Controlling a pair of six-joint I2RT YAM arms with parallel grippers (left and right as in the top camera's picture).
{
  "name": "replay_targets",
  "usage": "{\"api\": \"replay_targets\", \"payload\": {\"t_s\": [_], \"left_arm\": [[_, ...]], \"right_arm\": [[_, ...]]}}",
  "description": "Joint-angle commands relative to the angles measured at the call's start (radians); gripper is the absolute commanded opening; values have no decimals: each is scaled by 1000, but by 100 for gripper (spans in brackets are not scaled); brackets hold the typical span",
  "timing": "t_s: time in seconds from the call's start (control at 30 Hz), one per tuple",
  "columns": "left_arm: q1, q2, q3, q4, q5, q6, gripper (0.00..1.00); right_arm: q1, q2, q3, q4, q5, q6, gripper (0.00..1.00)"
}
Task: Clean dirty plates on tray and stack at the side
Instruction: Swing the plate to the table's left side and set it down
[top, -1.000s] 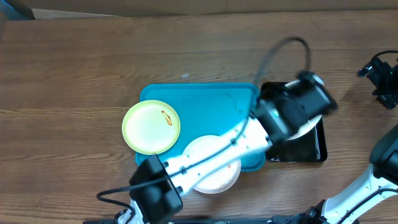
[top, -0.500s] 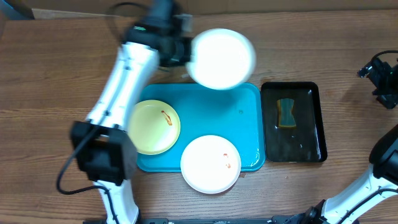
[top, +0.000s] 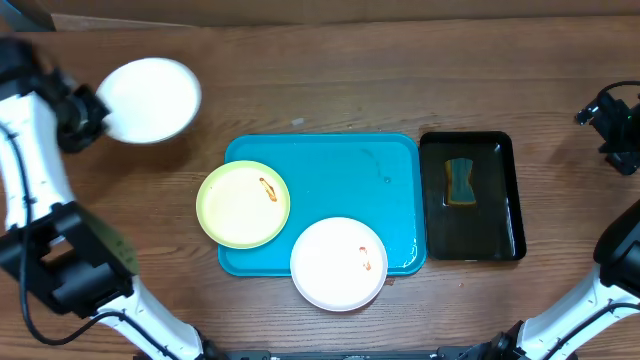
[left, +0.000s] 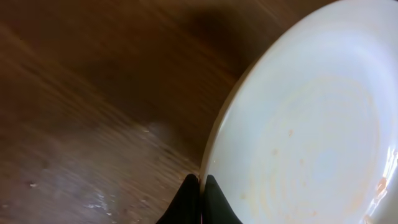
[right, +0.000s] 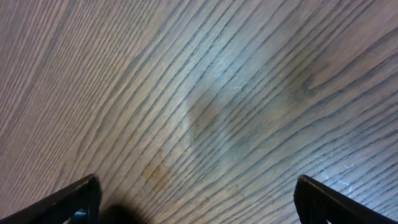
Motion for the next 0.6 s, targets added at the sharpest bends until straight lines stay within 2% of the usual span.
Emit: {"api": "replay_targets", "payload": {"t_s": [0.0,0.17,0.4,0.57], "left_arm": [[61,3,-70,31,-18,4,4],[112,4,-190,132,-17,5,4],[95,4,-310,244,-15,31,4],[73,4,-363,288,-90,30,4]], "right_arm": [[-2,-8,18,3,-1,5,100],[-2,-8,18,3,-1,5,100],[-2,-8,18,3,-1,5,100],[-2,-8,18,3,-1,5,100]]}}
